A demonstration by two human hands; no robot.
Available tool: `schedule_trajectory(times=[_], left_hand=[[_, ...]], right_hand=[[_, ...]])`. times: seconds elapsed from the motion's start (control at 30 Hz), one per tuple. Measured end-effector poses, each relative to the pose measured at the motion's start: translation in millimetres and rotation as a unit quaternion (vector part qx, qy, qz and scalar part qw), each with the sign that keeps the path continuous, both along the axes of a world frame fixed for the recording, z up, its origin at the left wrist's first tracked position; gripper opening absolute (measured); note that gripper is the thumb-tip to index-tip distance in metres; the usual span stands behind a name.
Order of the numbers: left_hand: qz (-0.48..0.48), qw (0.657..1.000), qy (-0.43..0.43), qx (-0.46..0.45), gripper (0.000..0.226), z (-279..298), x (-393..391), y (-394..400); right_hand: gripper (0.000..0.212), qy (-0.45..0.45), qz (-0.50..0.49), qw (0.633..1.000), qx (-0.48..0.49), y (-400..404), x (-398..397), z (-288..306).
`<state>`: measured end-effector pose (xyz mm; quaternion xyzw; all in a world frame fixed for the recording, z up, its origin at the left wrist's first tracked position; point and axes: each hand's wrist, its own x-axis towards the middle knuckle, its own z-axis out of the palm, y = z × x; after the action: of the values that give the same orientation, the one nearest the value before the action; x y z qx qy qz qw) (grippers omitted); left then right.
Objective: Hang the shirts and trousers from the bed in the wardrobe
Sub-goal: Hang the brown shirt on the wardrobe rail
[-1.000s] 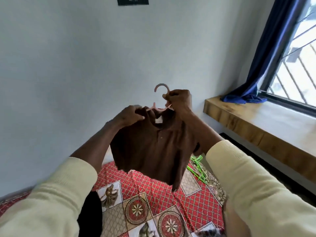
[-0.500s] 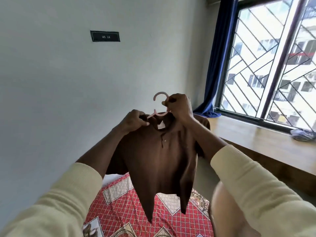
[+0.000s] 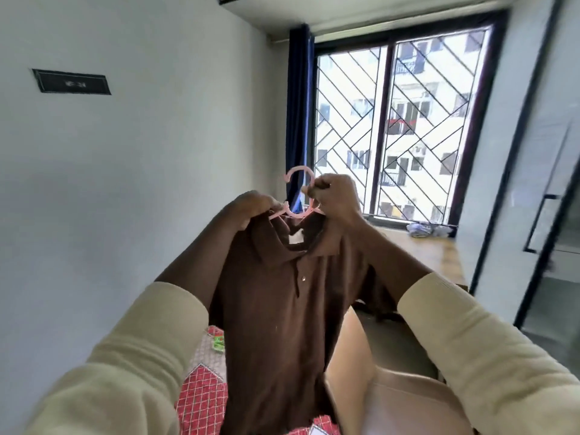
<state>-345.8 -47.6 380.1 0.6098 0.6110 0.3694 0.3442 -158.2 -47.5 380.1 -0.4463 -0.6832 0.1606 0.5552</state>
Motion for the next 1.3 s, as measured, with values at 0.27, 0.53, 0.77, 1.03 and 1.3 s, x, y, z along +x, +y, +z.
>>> schedule_trajectory(times=[0.27, 0.53, 0.77, 1.03, 1.3], left_hand=[[-0.077, 0.988, -0.011, -0.136, 0.022, 26.0, 114.7, 25.7], [-0.166, 0.976, -0.073, -0.118, 0.039, 51.3, 268.4, 29.7], [-0.269, 0.953, -0.020, -0.141, 0.025, 73.1, 422.7, 20.8], [-0.414, 0.908, -0.038, 0.051, 0.045, 50.4, 584.8, 10.1], [-0.427, 0.873, 0.087, 0.219, 0.016, 8.0, 732.5, 49.6]], right_hand=[[0.040, 0.033, -0.081, 0.996, 0.020, -30.0, 124.8, 24.4], [0.036, 0.003, -0.202, 0.978, 0.052, -64.4, 263.3, 31.2], [0.029, -0.040, -0.320, 0.944, 0.064, -93.7, 414.5, 48.3], [0.026, -0.066, -0.412, 0.909, 0.021, -109.0, 567.7, 59.5], [0.048, 0.018, -0.465, 0.884, 0.042, -96.7, 713.2, 50.0]])
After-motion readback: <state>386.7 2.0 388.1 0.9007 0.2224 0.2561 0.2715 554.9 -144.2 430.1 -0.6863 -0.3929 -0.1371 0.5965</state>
